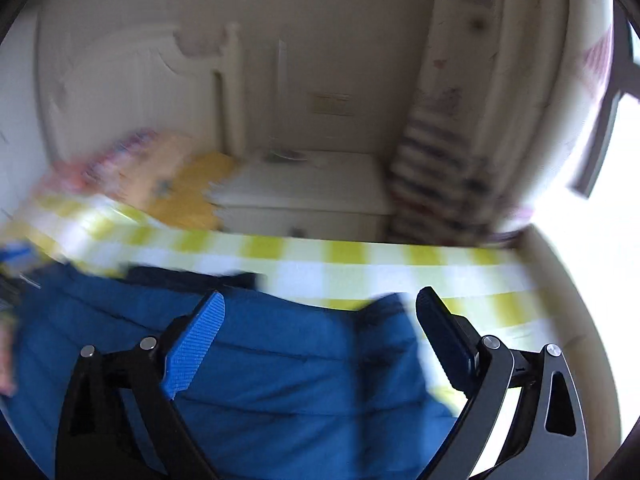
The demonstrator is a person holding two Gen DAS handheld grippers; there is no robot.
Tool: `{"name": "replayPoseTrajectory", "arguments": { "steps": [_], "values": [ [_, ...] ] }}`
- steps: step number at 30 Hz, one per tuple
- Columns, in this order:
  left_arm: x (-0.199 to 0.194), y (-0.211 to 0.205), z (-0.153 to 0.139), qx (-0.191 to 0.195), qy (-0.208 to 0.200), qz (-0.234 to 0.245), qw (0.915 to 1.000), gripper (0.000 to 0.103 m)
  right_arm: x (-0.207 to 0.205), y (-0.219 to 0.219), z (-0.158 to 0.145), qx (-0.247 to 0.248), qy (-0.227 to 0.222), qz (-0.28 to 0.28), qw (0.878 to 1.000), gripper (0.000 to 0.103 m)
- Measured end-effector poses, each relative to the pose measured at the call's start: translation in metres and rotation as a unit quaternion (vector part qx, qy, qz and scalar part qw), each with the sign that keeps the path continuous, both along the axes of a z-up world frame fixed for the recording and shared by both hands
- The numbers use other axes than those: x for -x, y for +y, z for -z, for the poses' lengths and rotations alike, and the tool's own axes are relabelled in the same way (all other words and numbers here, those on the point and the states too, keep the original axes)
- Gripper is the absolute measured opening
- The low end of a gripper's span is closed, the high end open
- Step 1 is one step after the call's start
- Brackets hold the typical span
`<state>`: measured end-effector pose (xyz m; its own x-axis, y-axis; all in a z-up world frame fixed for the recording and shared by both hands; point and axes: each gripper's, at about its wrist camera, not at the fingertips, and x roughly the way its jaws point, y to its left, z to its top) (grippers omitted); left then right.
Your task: Fold large clothes
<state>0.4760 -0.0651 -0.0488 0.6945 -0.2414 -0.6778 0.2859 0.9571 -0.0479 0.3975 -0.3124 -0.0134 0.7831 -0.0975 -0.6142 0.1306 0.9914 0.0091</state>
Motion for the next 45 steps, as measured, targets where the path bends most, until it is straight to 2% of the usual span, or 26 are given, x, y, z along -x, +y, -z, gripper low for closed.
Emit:
{"name": "replayPoseTrajectory", "arguments": {
  "steps": [1,3,4,5,6,8,10,12,13,15,16,18,20,22,24,26,29,31,32,34,35,36,39,42,45],
  "values": [
    [-0.009,-0.004,0.007,-0.002,0.014,-0.006,0.9999,0.101,-0.008,0.006,0.003,-0.025,0.011,-0.024,0.999,0.092],
    [-0.020,-0.008,0.024,-0.012,0.034,-0.014,0.9993,0.101,-0.023,0.020,0.016,-0.003,0.035,-0.040,0.999,0.094],
    [-0.027,-0.011,0.037,-0.021,0.050,-0.020,0.9983,0.101,-0.036,0.032,0.034,0.035,0.062,-0.044,0.996,0.094],
    [-0.035,-0.015,0.054,-0.033,0.078,-0.023,0.9962,0.101,-0.050,0.039,0.059,0.061,0.109,-0.048,0.991,0.095],
    [-0.041,-0.015,0.069,-0.030,0.102,-0.021,0.9941,0.101,-0.061,0.041,0.084,0.054,0.161,-0.055,0.984,0.096],
    [-0.044,-0.010,0.075,-0.016,0.097,-0.033,0.9946,0.101,-0.065,0.035,0.087,0.028,0.154,-0.049,0.986,0.097],
    [-0.044,-0.012,0.076,-0.024,0.096,-0.035,0.9945,0.101,-0.066,0.029,0.088,0.011,0.157,-0.052,0.986,0.097],
    [-0.033,-0.010,0.069,-0.033,0.087,-0.031,0.9952,0.099,-0.055,0.018,0.079,-0.021,0.149,-0.062,0.987,0.096],
    [-0.016,-0.001,0.057,-0.022,0.076,-0.026,0.9966,0.099,-0.045,0.013,0.070,-0.034,0.141,-0.061,0.987,0.096],
    [0.023,0.020,0.035,0.015,0.048,-0.007,0.9987,0.100,0.001,-0.003,0.042,-0.054,0.096,-0.068,0.992,0.097],
    [0.055,0.040,0.026,0.030,0.032,0.003,0.9990,0.101,0.026,-0.010,0.032,-0.055,0.076,-0.073,0.993,0.098],
    [0.100,0.067,0.027,0.029,0.025,0.009,0.9992,0.101,0.084,-0.030,0.020,-0.044,0.044,-0.075,0.995,0.098],
    [0.140,0.097,0.038,0.021,0.029,0.007,0.9993,0.101,0.149,-0.054,0.029,-0.049,0.039,-0.065,0.996,0.098],
    [0.168,0.120,0.053,0.023,0.042,0.002,0.9989,0.101,0.186,-0.069,0.047,-0.077,0.055,-0.063,0.994,0.098],
    [0.187,0.138,0.069,0.041,0.058,0.005,0.9974,0.101,0.208,-0.073,0.066,-0.095,0.070,-0.070,0.991,0.098],
    [0.191,0.145,0.079,0.067,0.066,0.003,0.9956,0.101,0.219,-0.069,0.083,-0.104,0.080,-0.088,0.987,0.098],
    [0.182,0.141,0.091,0.112,0.079,-0.003,0.9905,0.101,0.216,-0.064,0.098,-0.125,0.071,-0.102,0.984,0.097],
    [0.175,0.138,0.098,0.140,0.097,0.003,0.9854,0.101,0.214,-0.061,0.102,-0.125,0.068,-0.104,0.984,0.089],
    [0.175,0.132,0.098,0.135,0.091,0.000,0.9866,0.101,0.216,-0.061,0.103,-0.138,0.062,-0.107,0.983,0.083],
    [0.180,0.124,0.099,0.118,0.088,-0.001,0.9892,0.086,0.225,-0.059,0.103,-0.146,0.053,-0.108,0.982,0.073],
    [0.186,0.121,0.099,0.129,0.090,0.009,0.9876,0.068,0.229,-0.058,0.102,-0.143,0.049,-0.107,0.983,0.066],
    [0.193,0.119,0.098,0.127,0.086,0.008,0.9882,0.058,0.232,-0.057,0.101,-0.142,0.046,-0.105,0.983,0.061],
    [0.222,0.111,0.089,0.096,0.068,0.015,0.9929,0.048,0.253,-0.050,0.094,-0.134,0.033,-0.100,0.985,0.058],
    [0.253,0.108,0.085,0.076,0.066,0.024,0.9946,0.047,0.275,-0.038,0.088,-0.110,0.032,-0.106,0.988,0.057],
    [0.295,0.116,0.083,0.071,0.072,0.036,0.9942,0.048,0.310,-0.032,0.088,-0.109,0.037,-0.112,0.987,0.057]
  ]
}}
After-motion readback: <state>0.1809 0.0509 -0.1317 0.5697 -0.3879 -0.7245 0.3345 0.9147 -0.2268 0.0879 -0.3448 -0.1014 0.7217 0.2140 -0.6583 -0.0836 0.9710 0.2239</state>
